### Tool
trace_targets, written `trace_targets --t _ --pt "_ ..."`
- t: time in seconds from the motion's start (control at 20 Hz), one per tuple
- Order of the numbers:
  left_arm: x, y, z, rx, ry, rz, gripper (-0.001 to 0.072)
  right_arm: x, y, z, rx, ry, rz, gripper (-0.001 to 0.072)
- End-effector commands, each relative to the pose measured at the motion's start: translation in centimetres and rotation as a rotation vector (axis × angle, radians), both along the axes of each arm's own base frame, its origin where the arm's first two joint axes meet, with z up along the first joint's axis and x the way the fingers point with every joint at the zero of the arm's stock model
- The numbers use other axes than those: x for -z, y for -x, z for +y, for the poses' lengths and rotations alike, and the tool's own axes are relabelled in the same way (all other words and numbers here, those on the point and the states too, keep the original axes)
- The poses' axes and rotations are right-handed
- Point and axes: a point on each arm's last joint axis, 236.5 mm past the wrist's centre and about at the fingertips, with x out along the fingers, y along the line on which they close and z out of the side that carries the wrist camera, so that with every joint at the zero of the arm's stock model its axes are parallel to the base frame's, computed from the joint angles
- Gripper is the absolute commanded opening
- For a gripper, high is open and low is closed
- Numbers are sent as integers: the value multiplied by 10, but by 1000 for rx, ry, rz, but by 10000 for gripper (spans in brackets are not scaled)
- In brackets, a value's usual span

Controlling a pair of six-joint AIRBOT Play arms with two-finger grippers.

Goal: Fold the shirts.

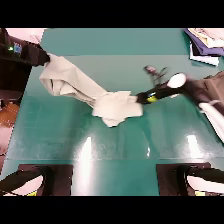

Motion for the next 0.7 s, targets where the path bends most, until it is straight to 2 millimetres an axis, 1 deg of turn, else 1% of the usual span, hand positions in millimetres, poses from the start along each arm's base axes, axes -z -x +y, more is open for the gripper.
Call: trace_targets --t 0.0,0.05,0.15,0.25,0.3,0.4,0.5,0.55,0.6,0.65 --pt "-11 -3 0 -6 10 -35 23 -68 22 -101 127 108 -82 11" --pt "-2 -1 -6 9 26 -1 23 -85 31 -120 176 103 -98 11" --pt "21 5 -23 49 88 78 23 -109 53 -146 241 104 -112 11" --pt "59 19 -43 89 162 208 23 -120 70 -148 242 108 -116 12" --pt "82 26 -47 94 176 273 23 -125 75 -147 237 110 -126 11" --pt "133 40 -43 94 146 386 23 -134 80 -146 238 113 -154 12" --pt "180 45 -28 48 90 446 24 -136 81 -145 239 111 -160 12" --pt "195 44 -22 17 80 456 24 -135 82 -145 238 111 -155 12" --pt "204 42 -14 -17 78 461 27 -135 82 -146 239 112 -155 12" --pt "205 39 -7 -47 91 465 224 -135 82 -145 239 110 -154 12"
